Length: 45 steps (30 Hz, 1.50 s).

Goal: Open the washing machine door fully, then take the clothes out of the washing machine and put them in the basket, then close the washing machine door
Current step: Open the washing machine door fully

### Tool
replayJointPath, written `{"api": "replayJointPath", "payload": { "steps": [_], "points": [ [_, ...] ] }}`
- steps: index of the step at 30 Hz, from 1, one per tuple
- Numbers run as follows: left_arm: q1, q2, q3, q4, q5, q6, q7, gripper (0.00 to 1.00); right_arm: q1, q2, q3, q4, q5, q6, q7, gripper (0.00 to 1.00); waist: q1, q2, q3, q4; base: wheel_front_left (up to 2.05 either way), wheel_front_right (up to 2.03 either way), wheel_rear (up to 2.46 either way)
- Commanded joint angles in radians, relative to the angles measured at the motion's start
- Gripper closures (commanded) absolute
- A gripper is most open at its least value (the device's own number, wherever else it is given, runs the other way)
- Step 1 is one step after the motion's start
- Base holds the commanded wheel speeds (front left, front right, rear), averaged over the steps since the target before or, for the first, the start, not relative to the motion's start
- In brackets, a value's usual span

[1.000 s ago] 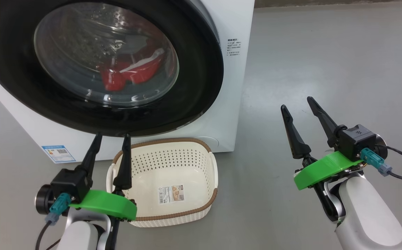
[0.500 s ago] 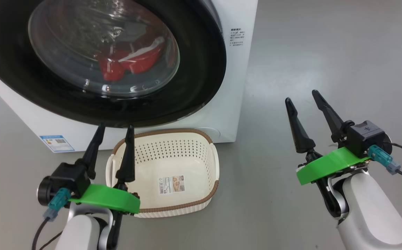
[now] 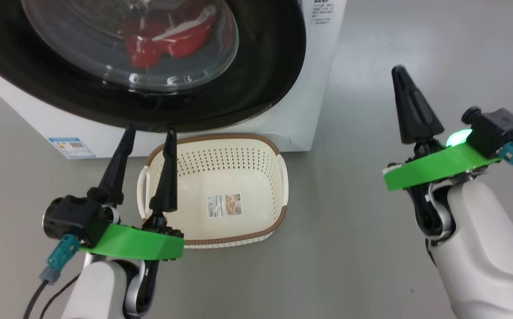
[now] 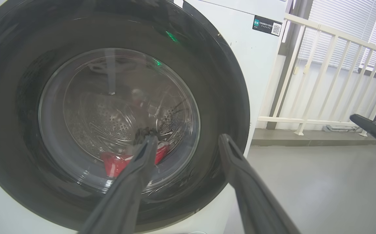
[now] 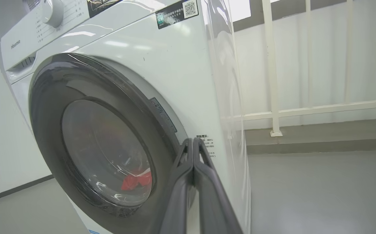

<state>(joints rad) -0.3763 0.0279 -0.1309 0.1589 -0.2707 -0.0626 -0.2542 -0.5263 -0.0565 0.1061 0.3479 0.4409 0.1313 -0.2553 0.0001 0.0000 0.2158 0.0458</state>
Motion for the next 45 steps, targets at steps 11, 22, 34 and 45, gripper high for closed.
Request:
{"api": "replayJointPath", "payload": {
  "steps": [11,22,34,45],
  "points": [
    [-0.045,0.022,0.015,-0.078,-0.011,-0.026,-0.008,0.00,-0.175,0.006,0.013,0.011,0.244,-0.001,-0.006,1.00,0.0000,0.0000,0.139,0.061,0.00,0.00,0.00],
    [-0.062,0.022,0.005,-0.123,-0.003,-0.037,-0.008,0.00,-0.330,0.006,0.048,0.019,0.649,-0.001,0.086,1.00,0.0000,0.0000,0.239,0.082,0.00,0.00,0.00],
    [-0.092,0.022,-0.002,-0.139,-0.018,-0.044,-0.008,0.00,-0.479,-0.001,0.000,0.029,0.966,-0.001,0.355,1.00,0.0000,0.0000,0.355,0.115,0.00,0.00,0.00],
    [-0.118,0.022,-0.023,-0.142,-0.033,-0.048,-0.008,0.00,-0.641,-0.002,-0.042,0.164,1.169,-0.001,0.590,1.00,0.0000,0.0000,0.408,0.133,0.00,0.00,0.00]
  ]
}}
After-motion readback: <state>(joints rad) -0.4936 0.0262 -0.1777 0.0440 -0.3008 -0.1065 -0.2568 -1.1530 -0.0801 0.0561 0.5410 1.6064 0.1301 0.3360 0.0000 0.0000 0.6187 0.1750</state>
